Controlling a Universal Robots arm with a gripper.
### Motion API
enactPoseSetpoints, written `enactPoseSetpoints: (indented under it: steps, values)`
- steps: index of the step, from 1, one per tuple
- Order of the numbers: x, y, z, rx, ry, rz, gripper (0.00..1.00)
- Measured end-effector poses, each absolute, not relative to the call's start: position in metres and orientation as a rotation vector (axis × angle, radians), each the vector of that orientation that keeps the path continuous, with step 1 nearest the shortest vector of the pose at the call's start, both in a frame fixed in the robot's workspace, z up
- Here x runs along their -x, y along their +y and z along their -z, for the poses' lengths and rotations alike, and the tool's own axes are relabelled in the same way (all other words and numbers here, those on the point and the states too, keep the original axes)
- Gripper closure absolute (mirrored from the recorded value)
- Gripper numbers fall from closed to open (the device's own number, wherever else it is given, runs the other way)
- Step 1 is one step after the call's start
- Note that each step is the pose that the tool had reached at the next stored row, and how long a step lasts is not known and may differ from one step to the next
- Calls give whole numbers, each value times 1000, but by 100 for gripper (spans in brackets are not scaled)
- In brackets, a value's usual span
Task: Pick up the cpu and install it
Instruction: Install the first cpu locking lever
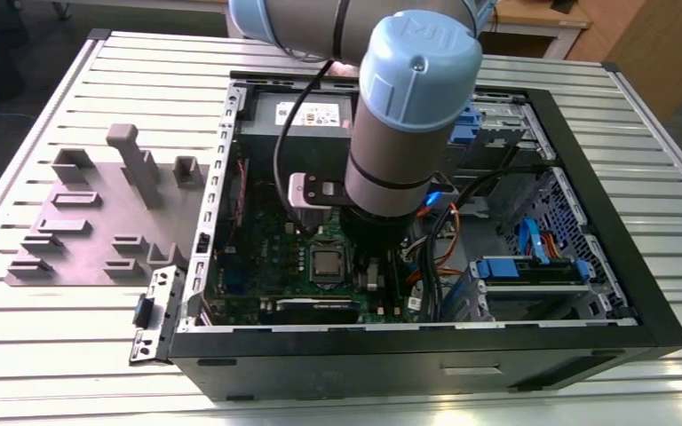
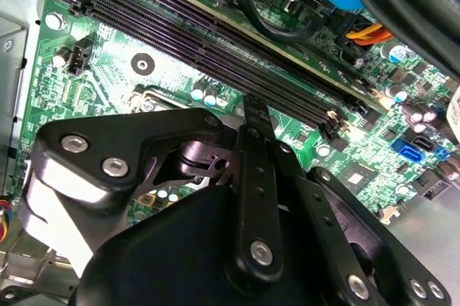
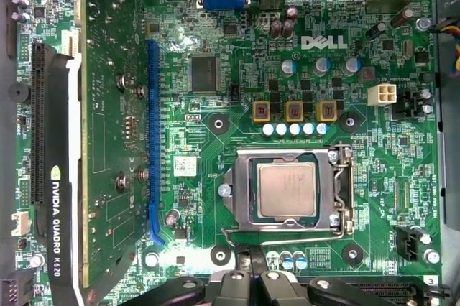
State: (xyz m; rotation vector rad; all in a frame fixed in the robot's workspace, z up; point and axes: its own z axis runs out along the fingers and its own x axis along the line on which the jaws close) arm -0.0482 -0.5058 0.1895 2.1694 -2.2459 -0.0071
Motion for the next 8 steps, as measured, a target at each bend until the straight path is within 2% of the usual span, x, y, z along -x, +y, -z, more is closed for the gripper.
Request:
enactPoseSetpoints:
  steps: [8]
  values:
    - [53, -506, -196, -2177, -2252, 2, 89]
